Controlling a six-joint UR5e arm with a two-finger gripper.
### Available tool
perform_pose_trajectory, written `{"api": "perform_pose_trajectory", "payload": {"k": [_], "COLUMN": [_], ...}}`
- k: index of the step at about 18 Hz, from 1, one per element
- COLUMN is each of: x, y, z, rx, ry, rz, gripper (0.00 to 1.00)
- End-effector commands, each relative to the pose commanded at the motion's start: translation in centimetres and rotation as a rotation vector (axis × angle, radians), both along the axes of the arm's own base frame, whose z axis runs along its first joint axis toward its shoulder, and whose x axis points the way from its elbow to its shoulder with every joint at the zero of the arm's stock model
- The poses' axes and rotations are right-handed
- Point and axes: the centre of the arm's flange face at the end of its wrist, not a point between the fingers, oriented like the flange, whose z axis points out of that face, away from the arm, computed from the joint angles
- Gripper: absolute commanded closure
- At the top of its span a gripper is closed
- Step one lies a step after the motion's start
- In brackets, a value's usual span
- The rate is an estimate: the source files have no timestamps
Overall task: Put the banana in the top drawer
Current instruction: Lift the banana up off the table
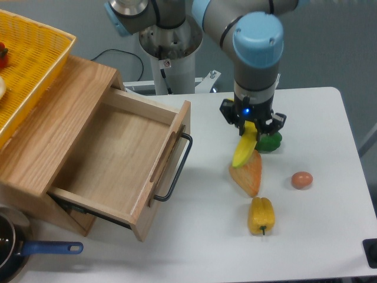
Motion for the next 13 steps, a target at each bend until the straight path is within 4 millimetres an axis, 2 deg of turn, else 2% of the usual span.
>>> {"api": "perform_pose_trajectory", "payload": {"k": [13], "x": [6.4], "y": [-1.3], "z": [5.5], "rx": [0.083], "ry": [-0.075], "rz": [-0.022], "gripper": [0.6]}}
